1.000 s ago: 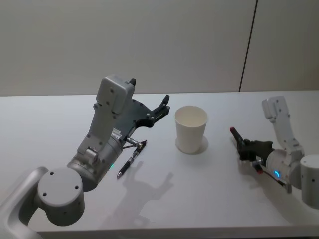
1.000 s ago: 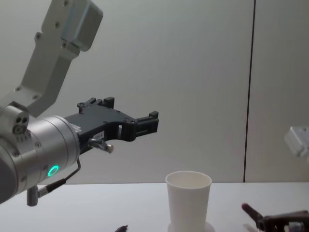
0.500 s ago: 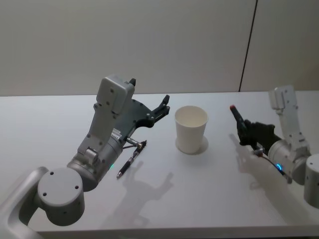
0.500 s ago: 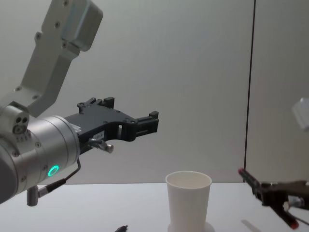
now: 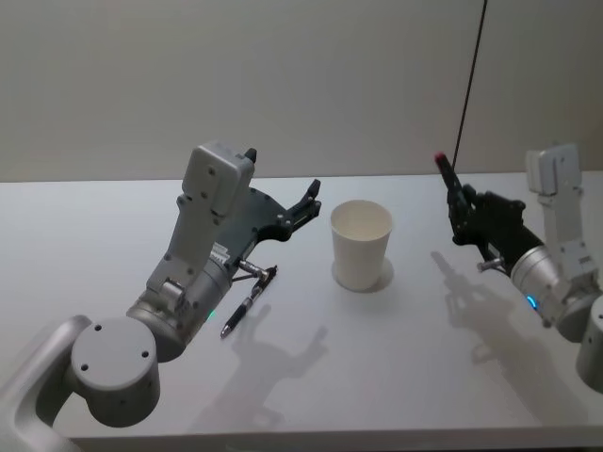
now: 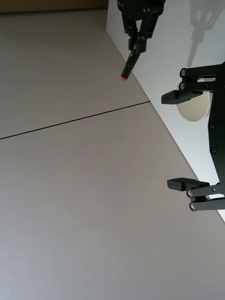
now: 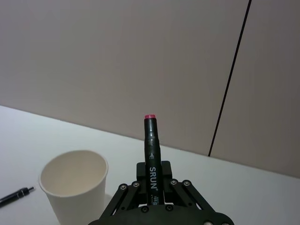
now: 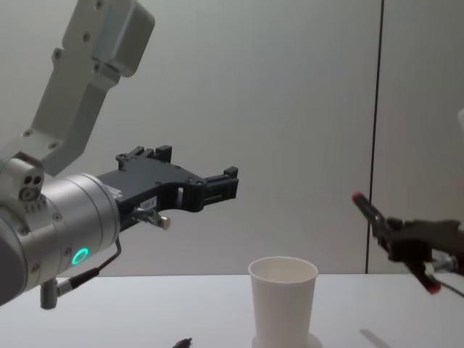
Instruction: Place the pen into the pen holder.
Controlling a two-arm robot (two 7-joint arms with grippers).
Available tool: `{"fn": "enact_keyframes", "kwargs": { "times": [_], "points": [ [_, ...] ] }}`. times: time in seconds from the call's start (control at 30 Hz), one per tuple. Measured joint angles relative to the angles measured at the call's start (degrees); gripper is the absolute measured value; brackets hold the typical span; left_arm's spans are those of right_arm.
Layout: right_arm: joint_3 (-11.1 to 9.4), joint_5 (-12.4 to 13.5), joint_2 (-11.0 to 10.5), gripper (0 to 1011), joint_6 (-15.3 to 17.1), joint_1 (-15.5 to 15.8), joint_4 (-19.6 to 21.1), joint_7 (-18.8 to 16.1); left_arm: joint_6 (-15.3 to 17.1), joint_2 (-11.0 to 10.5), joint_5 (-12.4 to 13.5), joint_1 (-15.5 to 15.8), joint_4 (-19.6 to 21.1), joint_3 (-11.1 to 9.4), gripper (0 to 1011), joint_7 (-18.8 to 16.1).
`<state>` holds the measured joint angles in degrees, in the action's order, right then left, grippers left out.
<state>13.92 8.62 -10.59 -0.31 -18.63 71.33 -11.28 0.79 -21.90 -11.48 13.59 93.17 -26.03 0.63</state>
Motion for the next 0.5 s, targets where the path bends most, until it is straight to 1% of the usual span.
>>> {"fn": "enact_keyframes", "kwargs": {
  "times": [0.03,0.17,0.2,0.3,0.33,0.37,0.43,0.5],
  "points": [
    [0.00,0.00,0.00,176,0.00,0.00,0.00,0.00,0.00,0.00,0.00,0.00,0.00,0.00,1004,0.00],
    [0.07,-0.31,-0.07,176,-3.73,0.44,1.12,-0.31,0.00,0.00,0.00,0.00,0.00,0.00,1004,-0.01],
    [0.12,-0.46,-0.07,176,-5.08,0.51,1.37,-0.49,0.00,0.00,0.00,0.00,0.00,0.00,1004,0.00],
    [0.21,-0.67,-0.02,176,-6.90,0.57,1.70,-0.72,0.00,0.00,0.00,0.00,0.00,0.00,1004,0.00],
    [0.31,-0.85,0.05,176,-8.21,0.58,1.82,-0.91,0.00,0.00,0.00,0.00,0.00,0.00,1004,0.00],
    [0.31,-0.85,0.05,176,-8.21,0.58,1.82,-0.91,0.00,0.00,0.00,0.00,0.00,0.00,1004,0.00],
    [0.56,-1.35,0.32,176,-10.97,0.43,1.86,-1.35,0.00,0.00,0.00,0.00,0.00,0.00,1004,0.00],
    [0.73,-1.62,0.53,176,-12.29,0.21,1.73,-1.56,0.00,0.00,0.00,0.00,0.00,0.00,1004,0.00]
  ]
}}
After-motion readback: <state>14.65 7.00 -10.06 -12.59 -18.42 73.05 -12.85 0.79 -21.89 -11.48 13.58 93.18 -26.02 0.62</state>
